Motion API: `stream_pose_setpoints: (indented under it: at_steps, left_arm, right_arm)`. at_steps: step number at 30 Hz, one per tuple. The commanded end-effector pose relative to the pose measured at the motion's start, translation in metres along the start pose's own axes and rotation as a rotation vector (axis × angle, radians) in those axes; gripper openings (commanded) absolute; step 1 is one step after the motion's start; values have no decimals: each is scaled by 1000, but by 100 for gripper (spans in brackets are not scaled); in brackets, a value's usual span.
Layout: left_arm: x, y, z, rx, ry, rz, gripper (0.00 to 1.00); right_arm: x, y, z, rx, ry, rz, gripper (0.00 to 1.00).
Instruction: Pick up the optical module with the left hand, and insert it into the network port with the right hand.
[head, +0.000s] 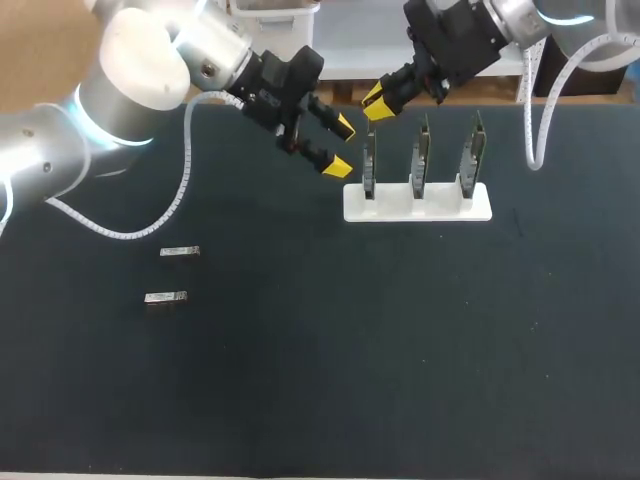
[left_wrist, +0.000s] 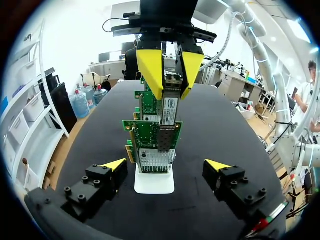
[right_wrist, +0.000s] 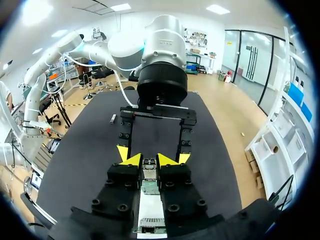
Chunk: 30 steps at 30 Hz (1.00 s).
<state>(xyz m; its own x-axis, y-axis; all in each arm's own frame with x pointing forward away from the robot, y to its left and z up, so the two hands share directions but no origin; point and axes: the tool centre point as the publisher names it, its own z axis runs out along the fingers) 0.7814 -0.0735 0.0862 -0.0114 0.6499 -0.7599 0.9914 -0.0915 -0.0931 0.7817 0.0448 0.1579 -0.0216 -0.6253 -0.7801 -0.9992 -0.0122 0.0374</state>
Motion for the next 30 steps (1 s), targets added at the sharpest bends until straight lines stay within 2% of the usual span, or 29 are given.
stream_pose_setpoints:
  at_steps: [1,3,4,5,6,11,18,19,20,30]
  left_arm:
    - [0,2,0,4,3,1,100]
    - [0,2,0,4,3,1,100]
    - [0,2,0,4,3,1,100]
    - [0,2,0,4,3,1,100]
    - [0,2,0,4,3,1,100]
    - [0,2,0,4,3,1,100]
    - [0,2,0,4,3,1,100]
    - [0,2,0,4,3,1,100]
    - [0,2,0,4,3,1,100]
    - [0,2,0,4,3,1,100]
  right_arm:
    - [0,0,2,2,4,2,0]
    - [0,0,2,3,5,7,0]
    - [0,0,2,3,5,9,31]
    - [0,0,2,2,6,11,92]
    - [0,1,1,-5,2,14,100]
    - [-2,3,-4,-14,-21,27,100]
    - [-14,3,-18,-47,-109,67,100]
    - [-14,3,-18,-46,-109,69,47]
    - [-14,3,-18,-42,-107,69,0]
    - [-8,3,-12,-31,-77,59,0]
